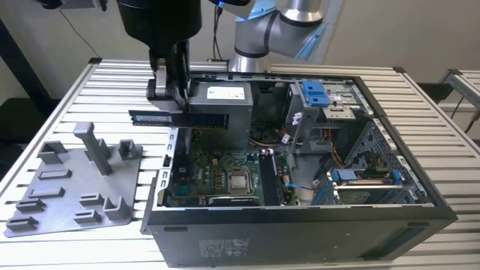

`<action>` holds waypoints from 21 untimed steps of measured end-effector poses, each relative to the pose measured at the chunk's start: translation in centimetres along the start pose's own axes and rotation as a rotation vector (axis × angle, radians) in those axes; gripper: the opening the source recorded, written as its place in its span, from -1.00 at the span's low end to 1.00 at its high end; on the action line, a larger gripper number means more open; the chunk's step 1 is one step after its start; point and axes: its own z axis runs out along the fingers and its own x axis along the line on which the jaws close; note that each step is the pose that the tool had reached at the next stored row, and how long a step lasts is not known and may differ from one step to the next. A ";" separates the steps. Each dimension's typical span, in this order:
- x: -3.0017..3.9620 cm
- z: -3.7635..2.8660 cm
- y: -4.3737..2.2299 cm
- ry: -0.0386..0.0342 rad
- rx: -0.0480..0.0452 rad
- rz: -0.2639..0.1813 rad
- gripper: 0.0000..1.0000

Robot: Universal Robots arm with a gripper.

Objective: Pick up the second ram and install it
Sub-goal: 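Pick up the second ram and move it above second insertion slot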

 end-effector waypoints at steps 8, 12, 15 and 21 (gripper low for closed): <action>-0.07 0.20 -3.42 0.0001 0.0000 0.000 -0.72; -0.09 0.32 -5.01 0.0002 0.0000 0.000 -0.72; -0.12 0.41 -6.25 0.0001 0.0000 0.000 -0.72; -0.17 0.58 -8.84 0.0001 0.0000 0.000 -0.72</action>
